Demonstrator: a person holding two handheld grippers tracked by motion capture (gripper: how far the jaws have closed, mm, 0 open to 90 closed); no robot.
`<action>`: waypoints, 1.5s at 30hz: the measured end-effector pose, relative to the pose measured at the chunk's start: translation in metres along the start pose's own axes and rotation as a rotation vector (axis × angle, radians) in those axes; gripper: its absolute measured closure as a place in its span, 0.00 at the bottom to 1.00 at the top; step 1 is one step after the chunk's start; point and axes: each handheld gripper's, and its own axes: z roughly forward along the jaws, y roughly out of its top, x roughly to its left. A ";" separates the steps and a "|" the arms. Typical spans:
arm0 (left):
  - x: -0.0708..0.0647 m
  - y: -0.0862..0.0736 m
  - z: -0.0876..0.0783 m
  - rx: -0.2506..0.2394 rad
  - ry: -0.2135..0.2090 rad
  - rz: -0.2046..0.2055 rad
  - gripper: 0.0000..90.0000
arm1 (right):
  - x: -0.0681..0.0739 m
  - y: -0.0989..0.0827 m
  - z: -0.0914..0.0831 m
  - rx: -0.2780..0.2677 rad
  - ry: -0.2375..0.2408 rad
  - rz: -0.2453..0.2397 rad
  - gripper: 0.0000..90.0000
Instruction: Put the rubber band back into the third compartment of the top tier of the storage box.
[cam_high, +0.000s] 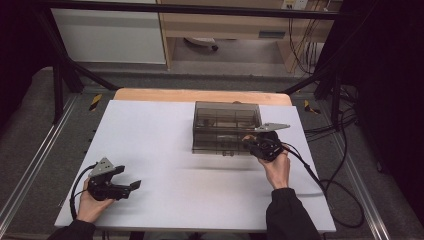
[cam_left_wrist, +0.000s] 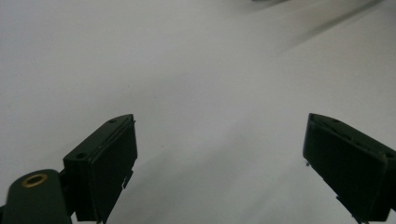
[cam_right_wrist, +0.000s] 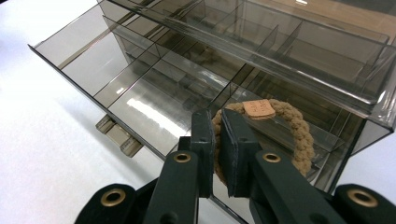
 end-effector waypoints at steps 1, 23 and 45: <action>0.000 0.000 0.000 0.000 0.000 0.001 0.11 | 0.000 0.000 0.000 -0.001 0.001 0.000 0.93; 0.000 0.000 0.000 0.001 0.001 0.000 0.11 | 0.001 0.001 -0.011 -0.067 0.011 0.015 0.70; 0.000 0.000 0.001 0.007 0.000 0.003 0.11 | 0.002 -0.002 -0.039 -0.141 0.052 0.006 0.03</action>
